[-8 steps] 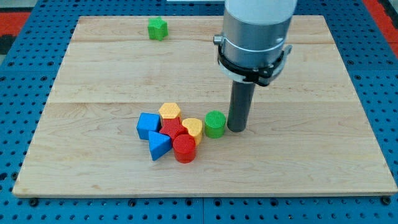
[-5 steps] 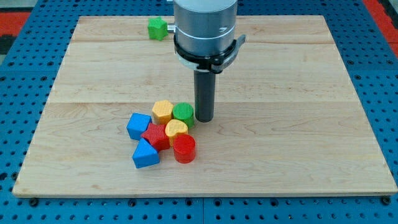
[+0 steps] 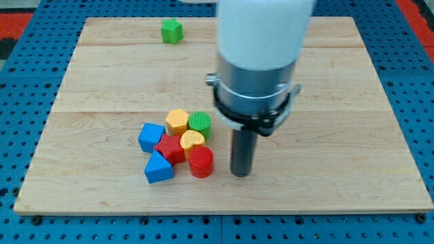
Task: Adjust the group of blocks at the bottom of the board
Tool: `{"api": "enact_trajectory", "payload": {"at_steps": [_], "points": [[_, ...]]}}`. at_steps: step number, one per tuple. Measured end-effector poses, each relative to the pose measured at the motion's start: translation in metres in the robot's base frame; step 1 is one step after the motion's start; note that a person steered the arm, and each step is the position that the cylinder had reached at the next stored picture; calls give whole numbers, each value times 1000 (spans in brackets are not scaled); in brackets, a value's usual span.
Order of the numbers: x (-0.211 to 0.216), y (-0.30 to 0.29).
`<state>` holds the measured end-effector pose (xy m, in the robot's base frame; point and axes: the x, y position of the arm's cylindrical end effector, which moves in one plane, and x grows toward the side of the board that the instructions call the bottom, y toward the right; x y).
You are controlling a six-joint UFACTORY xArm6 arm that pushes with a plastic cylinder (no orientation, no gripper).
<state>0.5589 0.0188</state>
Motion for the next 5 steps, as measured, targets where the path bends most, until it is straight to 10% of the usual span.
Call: {"api": "enact_trajectory", "payload": {"at_steps": [5], "points": [[8,-50]]}}
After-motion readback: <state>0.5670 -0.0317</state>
